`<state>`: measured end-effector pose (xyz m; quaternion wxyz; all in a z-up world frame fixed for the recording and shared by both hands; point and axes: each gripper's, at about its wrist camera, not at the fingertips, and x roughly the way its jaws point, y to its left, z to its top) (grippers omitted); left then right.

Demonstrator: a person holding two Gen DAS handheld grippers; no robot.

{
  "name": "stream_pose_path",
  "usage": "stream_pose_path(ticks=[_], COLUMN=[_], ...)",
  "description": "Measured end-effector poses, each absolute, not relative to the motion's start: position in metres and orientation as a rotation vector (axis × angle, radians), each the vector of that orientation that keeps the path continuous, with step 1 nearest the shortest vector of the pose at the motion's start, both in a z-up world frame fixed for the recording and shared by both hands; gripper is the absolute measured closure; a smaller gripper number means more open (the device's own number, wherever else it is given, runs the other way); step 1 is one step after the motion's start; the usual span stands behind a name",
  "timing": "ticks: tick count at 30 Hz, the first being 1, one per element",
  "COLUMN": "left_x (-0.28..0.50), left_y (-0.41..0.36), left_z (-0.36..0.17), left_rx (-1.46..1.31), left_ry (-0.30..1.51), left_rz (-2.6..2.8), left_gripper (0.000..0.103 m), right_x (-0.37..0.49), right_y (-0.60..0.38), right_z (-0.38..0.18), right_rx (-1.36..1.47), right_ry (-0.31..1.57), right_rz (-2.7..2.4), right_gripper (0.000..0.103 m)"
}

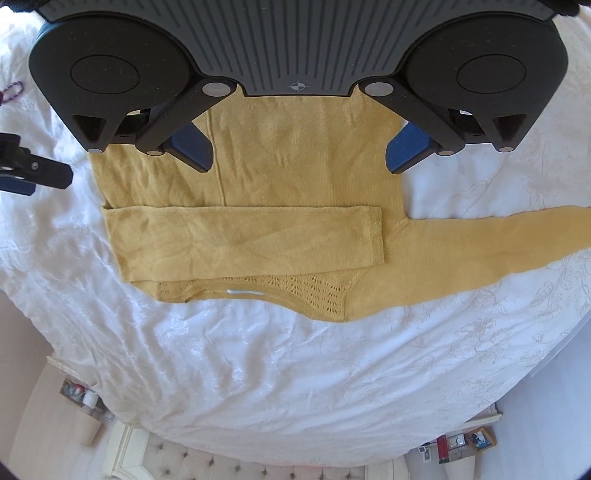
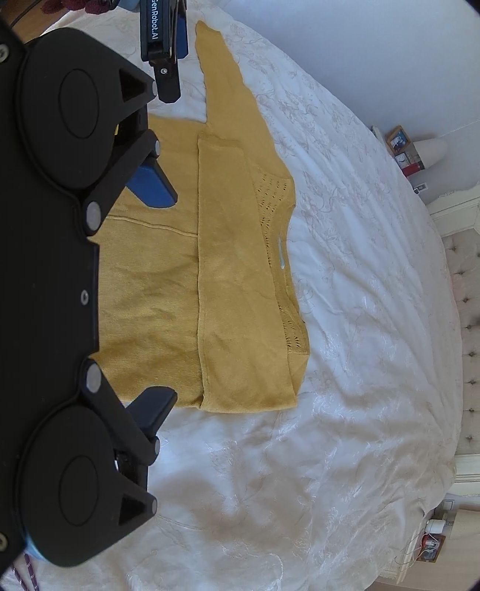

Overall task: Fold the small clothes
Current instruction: 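Move the left gripper toward the cuff of the other sleeve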

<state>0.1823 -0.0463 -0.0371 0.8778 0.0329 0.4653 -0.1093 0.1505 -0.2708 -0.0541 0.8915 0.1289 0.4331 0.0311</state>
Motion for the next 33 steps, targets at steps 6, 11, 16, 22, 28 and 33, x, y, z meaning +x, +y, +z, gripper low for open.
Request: stream_pose_path(ticks=[6, 11, 16, 22, 28, 33], left_x=[0.163, 0.149, 0.136, 0.127, 0.133, 0.152], left_y=[-0.051, -0.052, -0.050, -0.038, 0.000, 0.047], left_z=[-0.019, -0.015, -0.011, -0.008, -0.015, -0.026], left_rx=[0.080, 0.075, 0.094, 0.144, 0.095, 0.066], left_ry=[0.917, 0.922, 0.916, 0.903, 0.929, 0.965], left_rz=[-0.184, -0.129, -0.039, 0.036, 0.054, 0.076], left_gripper=[0.002, 0.002, 0.002, 0.002, 0.008, 0.014], right_x=[0.135, 0.124, 0.116, 0.111, 0.114, 0.121], right_y=[-0.265, -0.263, -0.259, -0.245, -0.224, -0.199], right_z=[-0.042, -0.035, -0.030, -0.028, -0.023, -0.012], right_rx=[0.240, 0.242, 0.235, 0.205, 0.196, 0.144], right_ry=[0.879, 0.865, 0.857, 0.830, 0.811, 0.764], right_rz=[0.080, 0.115, 0.171, 0.265, 0.229, 0.164], right_gripper=[0.001, 0.001, 0.001, 0.001, 0.001, 0.001])
